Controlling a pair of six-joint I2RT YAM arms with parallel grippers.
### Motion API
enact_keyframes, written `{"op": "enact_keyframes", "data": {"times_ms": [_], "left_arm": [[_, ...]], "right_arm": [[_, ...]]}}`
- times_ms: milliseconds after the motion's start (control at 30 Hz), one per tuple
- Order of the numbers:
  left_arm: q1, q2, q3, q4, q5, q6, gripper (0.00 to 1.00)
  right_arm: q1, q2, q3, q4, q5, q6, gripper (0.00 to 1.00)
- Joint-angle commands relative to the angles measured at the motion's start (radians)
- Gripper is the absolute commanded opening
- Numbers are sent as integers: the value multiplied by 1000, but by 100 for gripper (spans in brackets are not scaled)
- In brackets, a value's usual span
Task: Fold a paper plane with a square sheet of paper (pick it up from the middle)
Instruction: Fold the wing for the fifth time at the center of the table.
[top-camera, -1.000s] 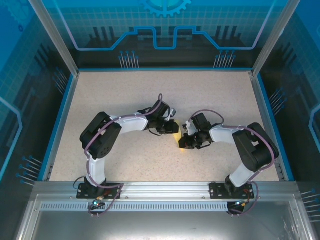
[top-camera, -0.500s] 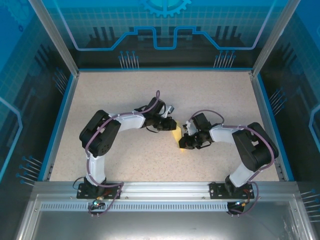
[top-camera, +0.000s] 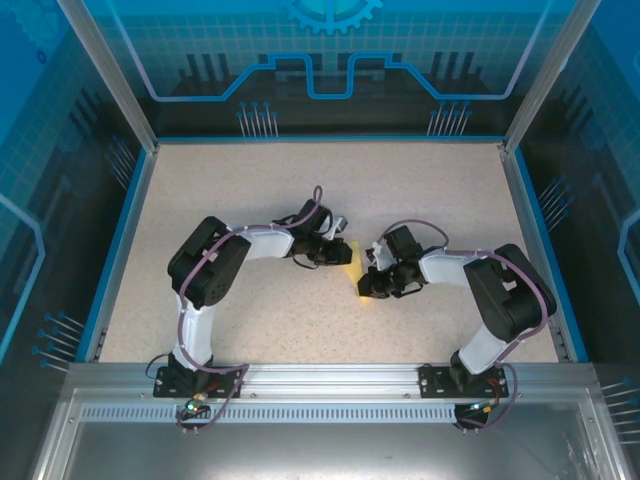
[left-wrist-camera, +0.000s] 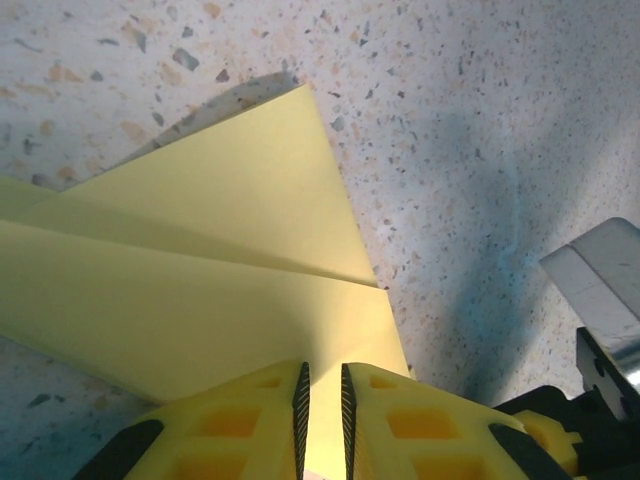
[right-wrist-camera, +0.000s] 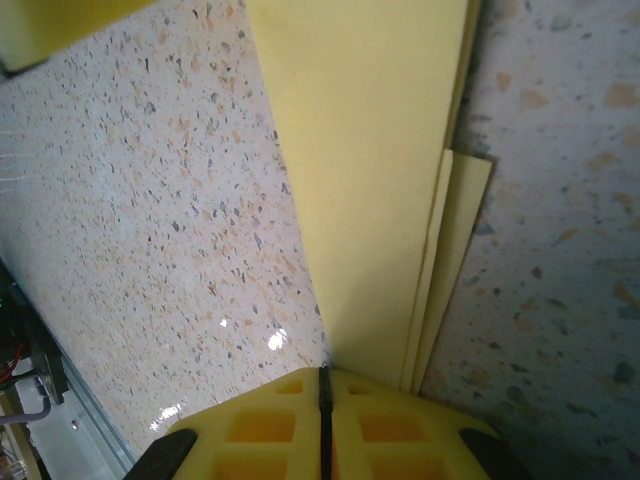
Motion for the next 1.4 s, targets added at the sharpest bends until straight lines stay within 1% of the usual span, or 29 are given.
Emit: {"op": "enact_keyframes", "data": {"times_ms": [0, 133, 267, 433, 633, 1033, 1367], "left_arm": [[7, 28, 10, -2, -25, 33, 19], [7, 40, 26, -34, -52, 39, 19], [9, 51, 53, -96, -108, 44, 19], [36, 80, 109, -188, -167, 36, 18], [100, 95, 138, -214, -159, 0, 18], [130, 119, 205, -248, -209, -24, 18], [134, 18, 247, -282, -221, 6, 20]], "right_arm": [[-4, 50, -34, -107, 88, -17, 9], [-2, 53, -31, -118, 87, -9, 9], [-3, 53, -32, -132, 87, 3, 9], [-1, 53, -24, -164, 101, 12, 8], [0, 46, -23, -181, 117, 15, 8], [5, 44, -25, -178, 119, 18, 8], [5, 41, -25, -165, 107, 16, 8]]}}
